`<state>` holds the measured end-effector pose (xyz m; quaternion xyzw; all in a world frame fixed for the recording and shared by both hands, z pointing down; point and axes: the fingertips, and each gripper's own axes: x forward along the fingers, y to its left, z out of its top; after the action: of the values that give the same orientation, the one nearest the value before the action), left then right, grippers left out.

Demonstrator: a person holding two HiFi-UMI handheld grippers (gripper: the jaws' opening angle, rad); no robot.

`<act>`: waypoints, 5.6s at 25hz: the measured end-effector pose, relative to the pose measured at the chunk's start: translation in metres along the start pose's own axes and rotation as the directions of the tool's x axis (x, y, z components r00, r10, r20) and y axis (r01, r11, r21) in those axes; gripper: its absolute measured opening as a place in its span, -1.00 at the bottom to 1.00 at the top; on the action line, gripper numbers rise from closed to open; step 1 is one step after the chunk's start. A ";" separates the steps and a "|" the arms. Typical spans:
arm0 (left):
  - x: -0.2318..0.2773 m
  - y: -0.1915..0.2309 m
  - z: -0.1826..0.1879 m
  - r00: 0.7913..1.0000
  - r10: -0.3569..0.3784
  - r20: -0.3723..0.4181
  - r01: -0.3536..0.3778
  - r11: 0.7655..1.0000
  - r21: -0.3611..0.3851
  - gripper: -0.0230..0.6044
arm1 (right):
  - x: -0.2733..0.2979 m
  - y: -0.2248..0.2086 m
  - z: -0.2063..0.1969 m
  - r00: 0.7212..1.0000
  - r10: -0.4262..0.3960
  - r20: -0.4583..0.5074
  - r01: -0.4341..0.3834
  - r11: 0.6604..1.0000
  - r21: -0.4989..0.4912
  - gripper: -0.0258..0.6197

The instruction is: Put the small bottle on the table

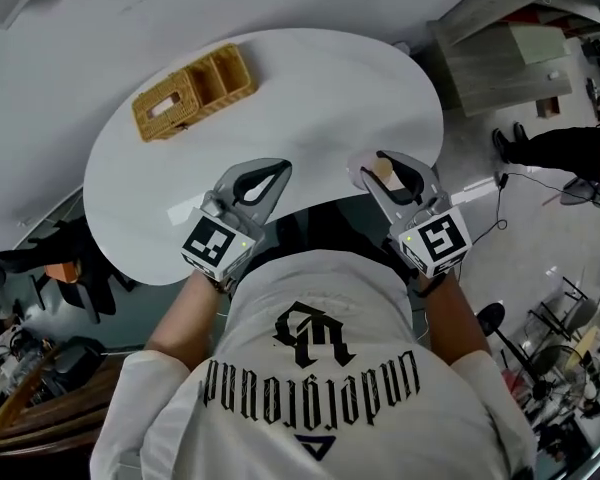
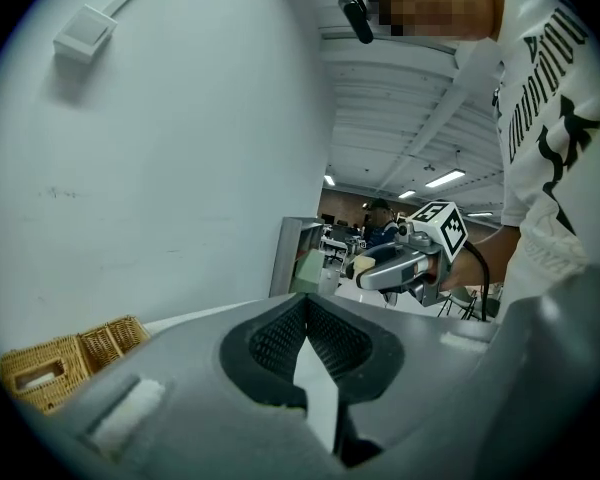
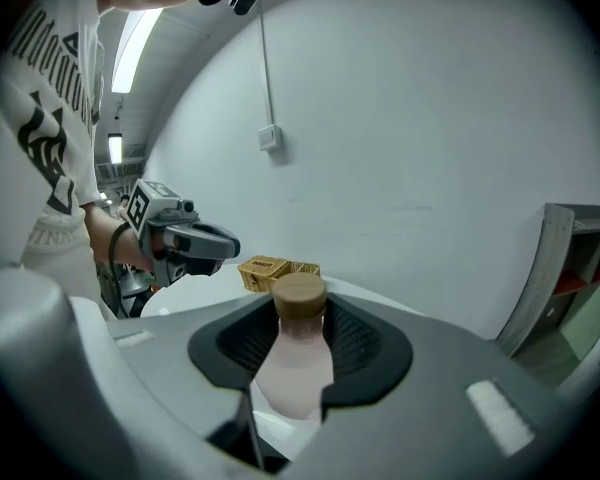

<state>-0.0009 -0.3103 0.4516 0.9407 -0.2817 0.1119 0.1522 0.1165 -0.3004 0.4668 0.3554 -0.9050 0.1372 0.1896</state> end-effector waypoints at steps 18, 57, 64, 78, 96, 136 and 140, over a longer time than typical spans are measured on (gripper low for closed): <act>0.089 0.048 -0.041 0.997 -0.012 -0.082 0.008 0.998 -0.056 -0.90 | 0.064 -0.075 -0.079 0.986 0.052 -0.162 -0.055 0.998 -0.015 -0.50; 0.135 0.054 -0.093 0.986 -0.065 -0.151 0.042 0.988 -0.150 -0.90 | 0.108 -0.114 -0.169 0.961 0.024 -0.277 -0.053 0.994 -0.096 -0.48; 0.126 0.050 -0.092 0.987 -0.061 -0.149 0.039 0.988 -0.147 -0.90 | 0.108 -0.110 -0.172 0.956 0.010 -0.294 -0.049 0.991 -0.126 -0.47; 0.090 0.034 -0.085 0.988 -0.056 -0.147 0.039 0.993 -0.113 -0.90 | 0.091 -0.103 -0.170 0.948 -0.065 -0.313 0.028 0.992 -0.120 -0.28; -0.002 -0.011 -0.052 0.996 -0.076 -0.046 0.073 0.995 -0.063 -0.90 | 0.038 -0.021 -0.110 0.968 -0.167 -0.188 0.151 0.984 -0.094 -0.31; -0.187 -0.090 0.029 0.970 -0.111 0.219 0.081 0.987 0.142 -0.90 | -0.044 0.211 0.066 0.961 -0.171 0.218 0.211 0.962 -0.175 -0.87; -0.194 -0.098 0.033 0.967 -0.119 0.224 0.086 0.985 0.152 -0.90 | -0.054 0.221 0.060 0.963 -0.175 0.206 0.212 0.962 -0.175 -0.92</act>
<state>-0.1005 -0.1478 0.3417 0.9690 -0.2399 0.0129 0.0572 -0.0153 -0.1345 0.3641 0.4335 -0.8887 -0.0058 0.1493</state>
